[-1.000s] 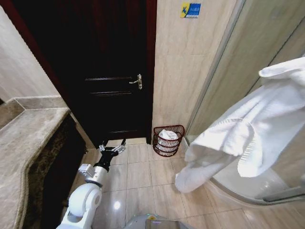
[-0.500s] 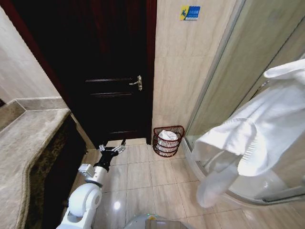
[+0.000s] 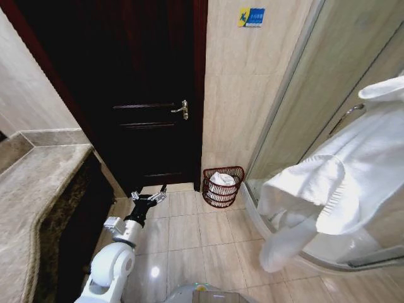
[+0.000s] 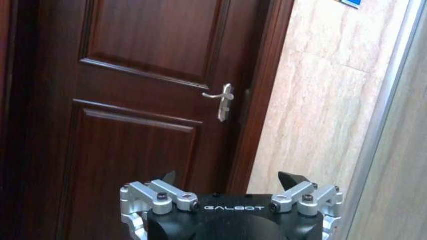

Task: Discard the used towel into the hamper.

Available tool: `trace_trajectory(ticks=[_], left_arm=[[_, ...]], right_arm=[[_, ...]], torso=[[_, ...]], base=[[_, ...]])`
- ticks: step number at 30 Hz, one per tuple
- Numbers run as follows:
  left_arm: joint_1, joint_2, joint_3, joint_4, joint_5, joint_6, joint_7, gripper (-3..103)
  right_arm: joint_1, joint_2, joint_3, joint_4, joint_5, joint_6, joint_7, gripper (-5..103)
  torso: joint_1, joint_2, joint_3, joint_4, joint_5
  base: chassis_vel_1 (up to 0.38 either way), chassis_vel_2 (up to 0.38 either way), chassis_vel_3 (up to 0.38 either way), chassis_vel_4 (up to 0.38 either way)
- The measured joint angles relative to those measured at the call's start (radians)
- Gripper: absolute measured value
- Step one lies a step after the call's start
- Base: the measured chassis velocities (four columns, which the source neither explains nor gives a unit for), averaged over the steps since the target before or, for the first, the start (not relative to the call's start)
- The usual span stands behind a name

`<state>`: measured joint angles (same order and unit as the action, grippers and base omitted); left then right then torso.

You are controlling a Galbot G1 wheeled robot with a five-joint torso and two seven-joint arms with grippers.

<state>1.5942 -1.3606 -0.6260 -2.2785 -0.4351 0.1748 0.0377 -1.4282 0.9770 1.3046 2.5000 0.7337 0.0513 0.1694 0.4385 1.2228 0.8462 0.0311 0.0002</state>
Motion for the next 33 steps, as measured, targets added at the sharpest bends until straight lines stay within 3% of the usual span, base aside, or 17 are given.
trace_trajectory(ticks=[11,15,26,33], left_arm=[[0.000,0.000,0.000,0.000,0.000,0.000,0.000,100],[0.000,0.000,0.000,0.000,0.000,0.000,0.000,100],[0.000,0.000,0.000,0.000,0.000,0.000,0.000,100],[0.000,0.000,0.000,0.000,0.000,0.000,0.000,100]], right_arm=[[0.004,0.007,-0.038,0.000,-0.020,0.014,0.008,7],[0.006,0.007,-0.045,0.000,-0.018,0.017,0.006,7],[0.013,0.002,-0.072,0.000,-0.023,0.035,-0.015,7],[0.034,-0.001,-0.145,0.000,-0.055,0.045,-0.025,7]], torso=[[0.000,-0.001,-0.001,0.0004,-0.0013],[-0.001,-0.001,-0.001,0.0001,-0.0002],[-0.001,-0.002,-0.001,-0.0001,-0.0001],[-0.001,-0.002,-0.001,0.0001,-0.0004]], base=[[0.156,0.162,-0.155,-0.152],[0.090,0.057,-0.049,-0.072],[-0.036,-0.037,0.019,0.029],[0.000,0.000,0.000,0.000]])
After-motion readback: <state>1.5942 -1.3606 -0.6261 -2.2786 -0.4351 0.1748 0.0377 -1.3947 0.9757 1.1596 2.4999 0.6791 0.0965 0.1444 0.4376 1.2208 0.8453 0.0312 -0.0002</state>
